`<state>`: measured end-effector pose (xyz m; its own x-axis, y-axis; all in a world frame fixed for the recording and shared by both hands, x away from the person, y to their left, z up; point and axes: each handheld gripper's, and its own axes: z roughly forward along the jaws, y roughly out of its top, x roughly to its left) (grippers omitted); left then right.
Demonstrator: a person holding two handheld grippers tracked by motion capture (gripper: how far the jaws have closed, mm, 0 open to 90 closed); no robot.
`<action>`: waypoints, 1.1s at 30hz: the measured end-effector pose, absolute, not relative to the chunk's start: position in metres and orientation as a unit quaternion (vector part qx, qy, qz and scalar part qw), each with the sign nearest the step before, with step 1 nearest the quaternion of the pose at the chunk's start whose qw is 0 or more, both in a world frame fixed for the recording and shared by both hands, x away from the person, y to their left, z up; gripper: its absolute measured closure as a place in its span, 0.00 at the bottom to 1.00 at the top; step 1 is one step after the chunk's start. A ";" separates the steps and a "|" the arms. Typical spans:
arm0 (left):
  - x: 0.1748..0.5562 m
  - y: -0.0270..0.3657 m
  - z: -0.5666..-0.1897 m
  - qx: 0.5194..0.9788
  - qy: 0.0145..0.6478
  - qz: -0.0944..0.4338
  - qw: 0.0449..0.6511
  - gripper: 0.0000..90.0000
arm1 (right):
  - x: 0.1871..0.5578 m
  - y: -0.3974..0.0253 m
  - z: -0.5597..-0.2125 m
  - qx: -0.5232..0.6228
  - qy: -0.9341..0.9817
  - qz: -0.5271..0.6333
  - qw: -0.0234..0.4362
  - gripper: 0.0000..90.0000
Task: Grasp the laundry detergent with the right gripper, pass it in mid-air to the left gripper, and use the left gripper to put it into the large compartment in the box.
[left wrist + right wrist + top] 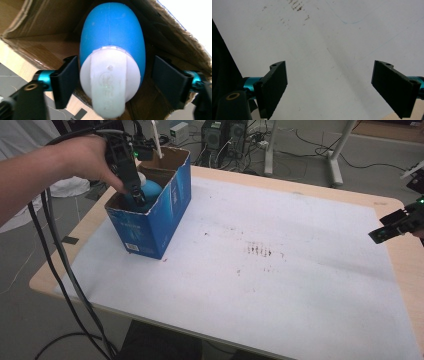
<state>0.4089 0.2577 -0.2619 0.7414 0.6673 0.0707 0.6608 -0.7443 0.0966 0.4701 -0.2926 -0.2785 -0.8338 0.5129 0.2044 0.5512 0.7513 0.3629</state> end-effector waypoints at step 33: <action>0.417 0.147 -0.213 0.975 0.199 0.073 0.068 0.22 | 0.447 -0.263 -0.278 -0.249 -0.948 -0.196 0.016 0.14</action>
